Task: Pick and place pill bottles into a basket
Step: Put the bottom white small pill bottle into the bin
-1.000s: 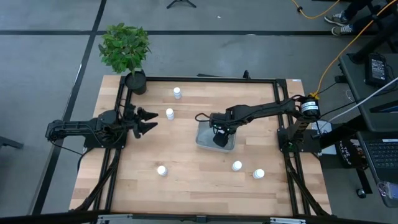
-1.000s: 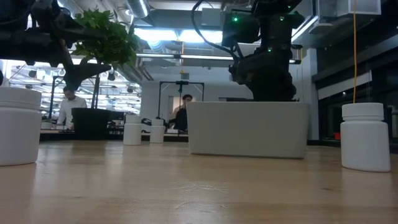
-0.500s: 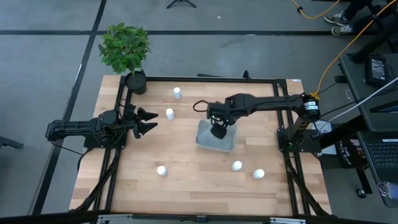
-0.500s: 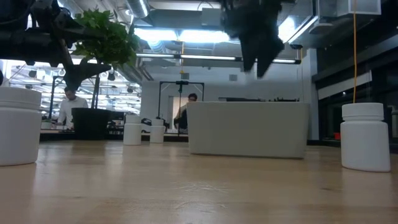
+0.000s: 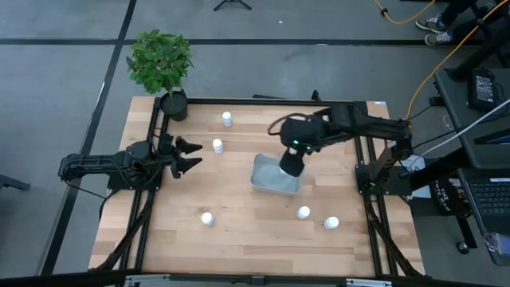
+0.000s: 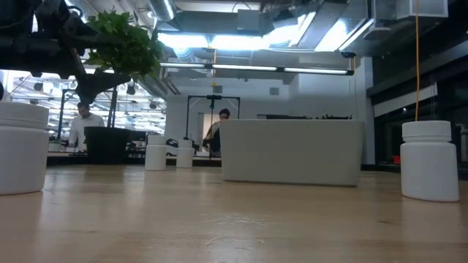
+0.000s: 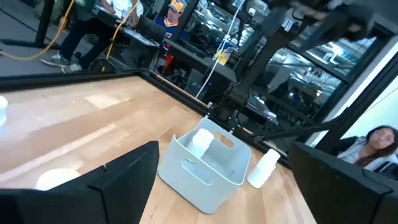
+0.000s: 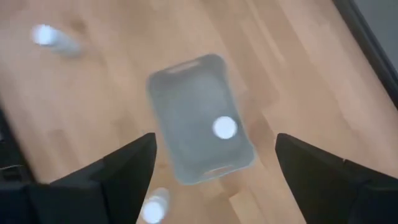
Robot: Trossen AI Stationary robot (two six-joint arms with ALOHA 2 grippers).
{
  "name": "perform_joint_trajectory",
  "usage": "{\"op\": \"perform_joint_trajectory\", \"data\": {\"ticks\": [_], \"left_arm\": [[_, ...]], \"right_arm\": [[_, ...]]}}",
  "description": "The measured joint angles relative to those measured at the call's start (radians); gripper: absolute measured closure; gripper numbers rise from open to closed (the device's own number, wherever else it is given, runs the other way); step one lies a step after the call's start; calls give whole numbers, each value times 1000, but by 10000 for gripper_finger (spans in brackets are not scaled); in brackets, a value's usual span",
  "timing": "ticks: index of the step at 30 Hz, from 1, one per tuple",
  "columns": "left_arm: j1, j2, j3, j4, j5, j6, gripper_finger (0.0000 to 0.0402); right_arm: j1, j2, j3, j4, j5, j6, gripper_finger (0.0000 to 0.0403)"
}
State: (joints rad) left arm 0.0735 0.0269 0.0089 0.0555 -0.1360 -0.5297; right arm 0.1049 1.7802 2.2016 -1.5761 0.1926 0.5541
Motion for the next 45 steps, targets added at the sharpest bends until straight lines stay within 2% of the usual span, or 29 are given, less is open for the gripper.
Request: {"op": "perform_joint_trajectory", "data": {"ticks": [7,13,16,23,26,35,41,45], "left_arm": [[0,0,0,-10,0,73,52],[0,0,0,-23,0,149,52],[0,0,0,-23,0,159,52],[0,0,0,-23,0,159,52],[0,0,0,-23,0,159,52],[0,0,0,-23,0,125,52],[0,0,0,-23,0,91,52],[0,0,0,-23,0,80,52]], "right_arm": [[193,-60,74,5,2,18,72],[372,-104,63,3,148,56,72],[435,-108,63,4,173,80,72],[545,-114,33,8,174,251,72],[595,-146,-82,8,174,323,75],[757,-360,-593,11,136,547,128],[828,-510,-838,175,126,718,136],[834,-557,-962,253,126,831,131]]}}
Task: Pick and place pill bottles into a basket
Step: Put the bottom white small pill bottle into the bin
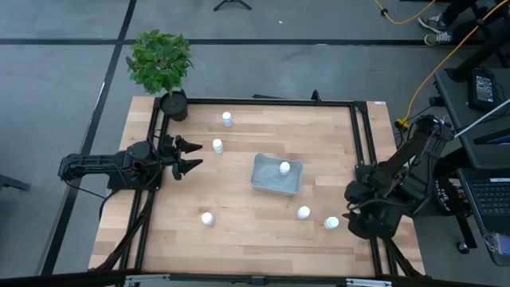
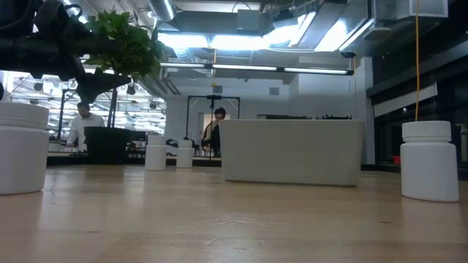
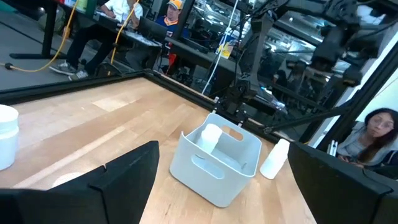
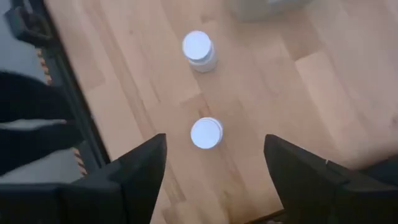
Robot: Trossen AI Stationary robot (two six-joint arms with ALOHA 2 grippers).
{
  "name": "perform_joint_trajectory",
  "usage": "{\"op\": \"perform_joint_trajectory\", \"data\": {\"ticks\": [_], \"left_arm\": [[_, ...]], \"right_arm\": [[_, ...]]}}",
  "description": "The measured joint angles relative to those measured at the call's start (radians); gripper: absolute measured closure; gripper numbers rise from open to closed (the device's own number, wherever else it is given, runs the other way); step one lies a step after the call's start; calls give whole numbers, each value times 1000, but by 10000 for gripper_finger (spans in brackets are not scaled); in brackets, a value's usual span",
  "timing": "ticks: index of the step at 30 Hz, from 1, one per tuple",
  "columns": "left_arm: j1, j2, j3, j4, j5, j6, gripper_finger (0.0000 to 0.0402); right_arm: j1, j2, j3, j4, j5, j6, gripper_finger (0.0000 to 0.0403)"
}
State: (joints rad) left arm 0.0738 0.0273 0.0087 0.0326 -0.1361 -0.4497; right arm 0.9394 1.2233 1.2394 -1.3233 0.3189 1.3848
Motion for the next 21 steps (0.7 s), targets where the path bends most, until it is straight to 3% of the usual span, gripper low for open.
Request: {"op": "perform_joint_trajectory", "data": {"ticks": [10,21], "left_arm": [[0,0,0,0,0,10,52],[0,0,0,2,-28,26,52]], "right_arm": [[0,-1,-185,162,-89,229,127],[-2,17,-199,112,-92,466,127]]}}
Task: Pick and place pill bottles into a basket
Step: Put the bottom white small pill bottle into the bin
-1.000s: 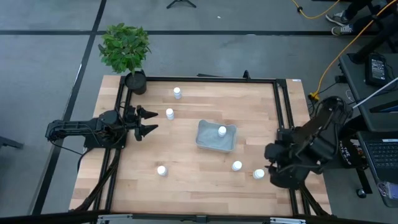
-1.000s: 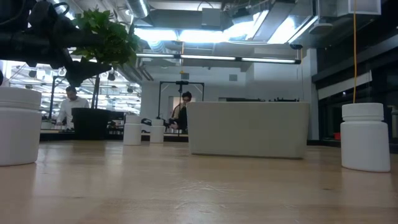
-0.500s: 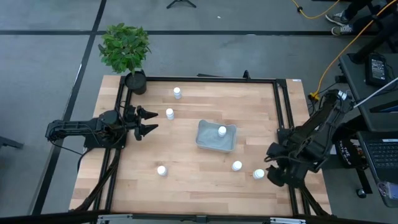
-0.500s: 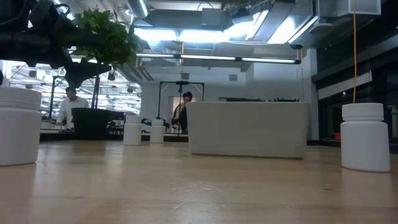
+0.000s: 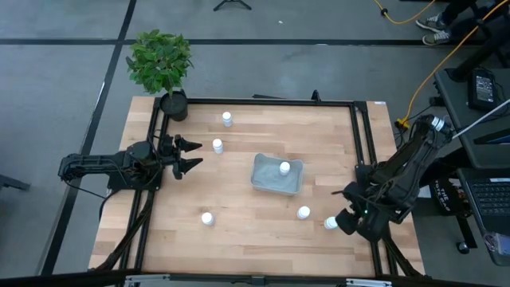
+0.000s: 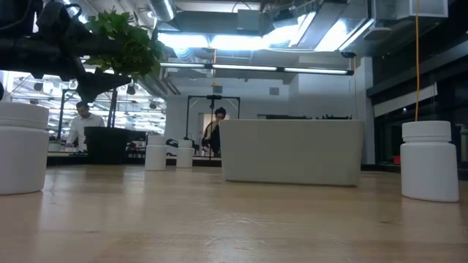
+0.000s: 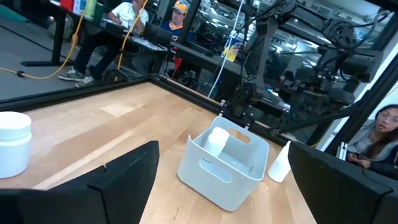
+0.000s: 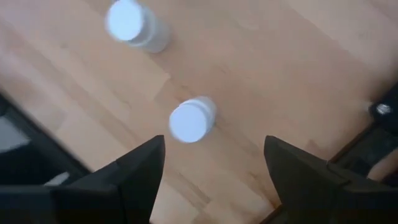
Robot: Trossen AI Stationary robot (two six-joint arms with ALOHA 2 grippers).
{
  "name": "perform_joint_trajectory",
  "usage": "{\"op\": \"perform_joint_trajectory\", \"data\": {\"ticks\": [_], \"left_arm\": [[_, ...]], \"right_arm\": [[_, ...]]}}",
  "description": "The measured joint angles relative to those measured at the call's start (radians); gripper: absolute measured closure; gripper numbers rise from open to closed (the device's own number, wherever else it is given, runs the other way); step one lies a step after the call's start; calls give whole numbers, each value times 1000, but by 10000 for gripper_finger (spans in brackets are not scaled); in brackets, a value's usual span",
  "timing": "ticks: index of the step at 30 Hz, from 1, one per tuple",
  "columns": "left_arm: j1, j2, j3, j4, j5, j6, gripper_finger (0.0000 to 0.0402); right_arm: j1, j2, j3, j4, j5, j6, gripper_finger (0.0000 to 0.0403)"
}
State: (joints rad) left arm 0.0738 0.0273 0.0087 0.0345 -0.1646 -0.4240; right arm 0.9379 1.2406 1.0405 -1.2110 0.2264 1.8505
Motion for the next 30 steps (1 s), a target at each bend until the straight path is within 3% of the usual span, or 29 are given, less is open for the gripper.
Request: {"op": "perform_joint_trajectory", "data": {"ticks": [7,18,30], "left_arm": [[0,0,0,0,-1,-9,52],[0,0,0,7,-37,-34,52],[0,0,0,7,-36,-44,52]], "right_arm": [[-2,70,0,24,0,28,124],[-7,167,0,72,-3,34,65],[-67,256,0,146,-67,-29,62]]}}
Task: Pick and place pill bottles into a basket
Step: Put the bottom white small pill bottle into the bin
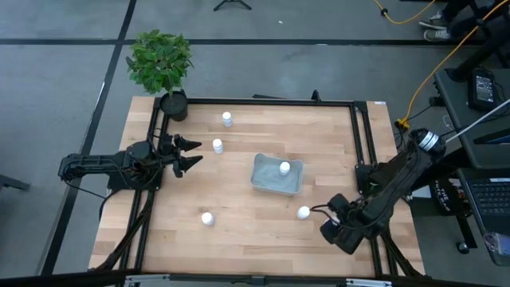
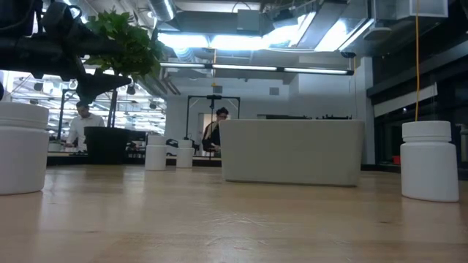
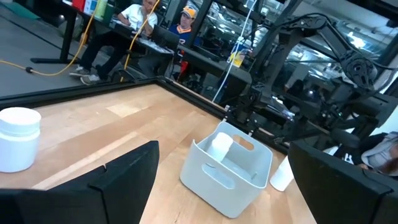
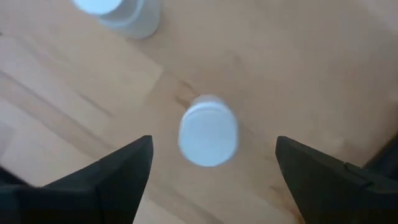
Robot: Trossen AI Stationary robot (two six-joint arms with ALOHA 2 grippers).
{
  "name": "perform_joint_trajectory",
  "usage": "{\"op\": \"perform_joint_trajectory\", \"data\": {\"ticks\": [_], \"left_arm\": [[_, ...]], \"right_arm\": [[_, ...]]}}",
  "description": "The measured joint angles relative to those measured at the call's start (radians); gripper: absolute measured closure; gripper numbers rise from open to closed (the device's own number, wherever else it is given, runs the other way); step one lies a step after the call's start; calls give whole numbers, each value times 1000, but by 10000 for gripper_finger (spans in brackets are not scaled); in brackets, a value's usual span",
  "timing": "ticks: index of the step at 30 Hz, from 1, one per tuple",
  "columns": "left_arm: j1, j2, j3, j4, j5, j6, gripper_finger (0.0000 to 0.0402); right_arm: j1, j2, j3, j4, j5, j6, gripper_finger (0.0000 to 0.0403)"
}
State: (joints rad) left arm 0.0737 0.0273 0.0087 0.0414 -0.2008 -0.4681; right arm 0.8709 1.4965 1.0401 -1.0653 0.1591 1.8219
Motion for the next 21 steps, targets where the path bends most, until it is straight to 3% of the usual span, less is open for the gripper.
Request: {"op": "perform_joint_trajectory", "data": {"ticks": [11,16,21], "left_arm": [[0,0,0,0,0,-17,52],[0,0,0,0,0,-17,52],[0,0,0,0,0,-22,52]], "right_arm": [[-4,84,-6,24,-62,-25,62],[-5,89,-105,194,-90,-24,62],[-26,90,-145,216,-112,-25,62]]}}
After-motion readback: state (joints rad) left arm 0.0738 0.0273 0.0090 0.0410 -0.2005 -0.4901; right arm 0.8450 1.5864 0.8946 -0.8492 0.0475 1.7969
